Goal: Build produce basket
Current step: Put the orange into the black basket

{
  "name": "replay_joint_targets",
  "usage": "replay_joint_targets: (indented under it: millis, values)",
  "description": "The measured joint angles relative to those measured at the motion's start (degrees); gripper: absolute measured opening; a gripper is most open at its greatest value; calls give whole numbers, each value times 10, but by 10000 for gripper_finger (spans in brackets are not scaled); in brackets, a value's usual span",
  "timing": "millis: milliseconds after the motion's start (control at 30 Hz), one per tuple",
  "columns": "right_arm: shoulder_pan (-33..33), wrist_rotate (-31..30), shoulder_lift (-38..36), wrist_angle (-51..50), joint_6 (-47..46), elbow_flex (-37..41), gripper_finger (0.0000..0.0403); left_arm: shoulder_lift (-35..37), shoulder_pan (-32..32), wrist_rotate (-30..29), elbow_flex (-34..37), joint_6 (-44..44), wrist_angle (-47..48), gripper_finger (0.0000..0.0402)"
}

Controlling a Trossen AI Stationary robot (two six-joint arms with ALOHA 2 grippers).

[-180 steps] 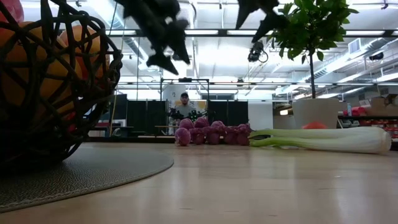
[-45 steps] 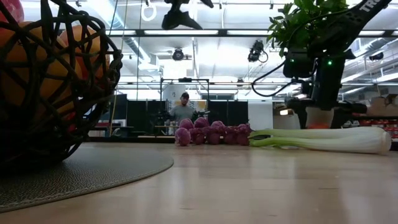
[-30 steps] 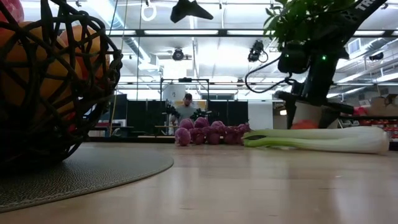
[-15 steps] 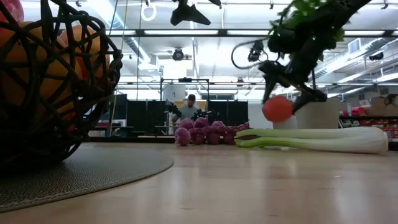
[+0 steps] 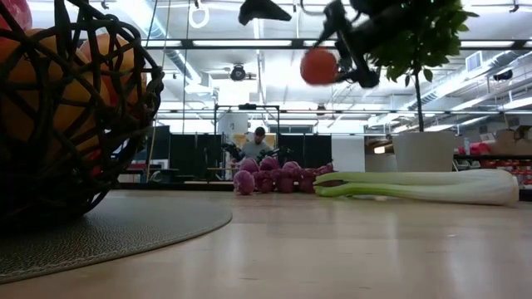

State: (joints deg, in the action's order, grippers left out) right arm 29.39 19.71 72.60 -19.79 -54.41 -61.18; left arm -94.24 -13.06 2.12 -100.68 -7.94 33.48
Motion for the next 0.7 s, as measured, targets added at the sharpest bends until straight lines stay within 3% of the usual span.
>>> replay_joint_targets:
  millis: [167,367,700]
  values:
    - [0,42,0,-4,22,-59,344,1,0,-2,0,54,-23,293]
    - [0,91,-1,-5,30,-104,344,1,0,-81,0,63,-22,300]
    - [-1,101,-1,-5,48,-116,344,1,2,-83,0,8,-45,373]
